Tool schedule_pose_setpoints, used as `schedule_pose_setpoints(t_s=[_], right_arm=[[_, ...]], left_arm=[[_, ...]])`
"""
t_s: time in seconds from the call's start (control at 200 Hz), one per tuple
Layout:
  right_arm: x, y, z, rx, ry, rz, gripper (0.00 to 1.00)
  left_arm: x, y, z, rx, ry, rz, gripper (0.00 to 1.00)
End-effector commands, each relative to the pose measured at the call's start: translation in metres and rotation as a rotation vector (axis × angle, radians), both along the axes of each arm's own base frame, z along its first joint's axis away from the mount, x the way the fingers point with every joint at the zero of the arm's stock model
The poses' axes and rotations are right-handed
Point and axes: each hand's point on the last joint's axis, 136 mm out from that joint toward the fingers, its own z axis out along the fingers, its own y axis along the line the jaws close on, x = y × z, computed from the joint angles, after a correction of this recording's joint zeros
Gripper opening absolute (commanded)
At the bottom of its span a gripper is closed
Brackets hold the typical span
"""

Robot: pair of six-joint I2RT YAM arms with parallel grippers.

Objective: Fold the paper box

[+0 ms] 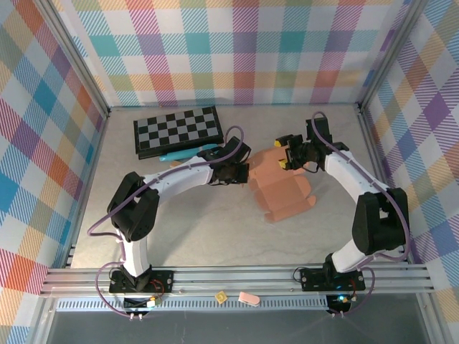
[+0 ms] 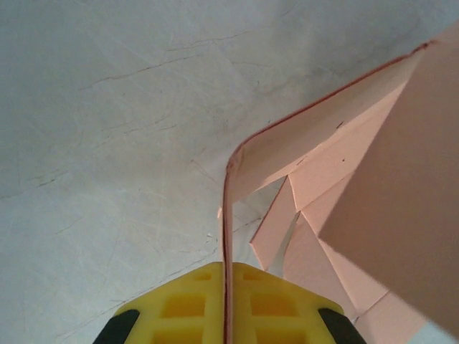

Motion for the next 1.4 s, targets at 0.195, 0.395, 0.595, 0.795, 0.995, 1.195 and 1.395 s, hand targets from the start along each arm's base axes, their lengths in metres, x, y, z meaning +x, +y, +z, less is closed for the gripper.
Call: schedule_pose_setpoints(t_s=[0.195, 0.395, 0.595, 0.795, 0.995, 1.195, 1.395], right_arm=[[0.025, 0.021, 0.018, 0.033, -0.107, -0.010, 0.57], [0.028, 0.028, 0.017, 0.017, -0.107, 0.001, 0.48], [0.038, 0.031, 0.028, -0.002, -0.155, 0.023, 0.60], [0.039, 0.036, 0.021, -0.022, -0.099, 0.062, 0.55], [0.037, 0.036, 0.003, -0.041, -0.045, 0.073, 0.49], [0.040, 0.038, -0.005, -0.054, -0.019, 0.092, 0.42], [0.038, 0.035, -0.007, -0.062, -0.015, 0.081, 0.27]], left_arm=[[-0.011, 0.001, 0.017, -0.015, -0.010, -0.011, 0.00], [-0.013, 0.001, 0.019, -0.013, -0.018, -0.015, 0.00], [-0.015, 0.002, 0.018, -0.002, -0.016, -0.027, 0.00], [-0.014, 0.003, 0.020, 0.004, -0.023, -0.030, 0.00], [-0.014, 0.003, 0.020, 0.010, -0.023, -0.036, 0.00], [-0.014, 0.003, 0.019, 0.016, -0.023, -0.039, 0.00], [-0.013, 0.004, 0.019, 0.024, -0.027, -0.041, 0.00]])
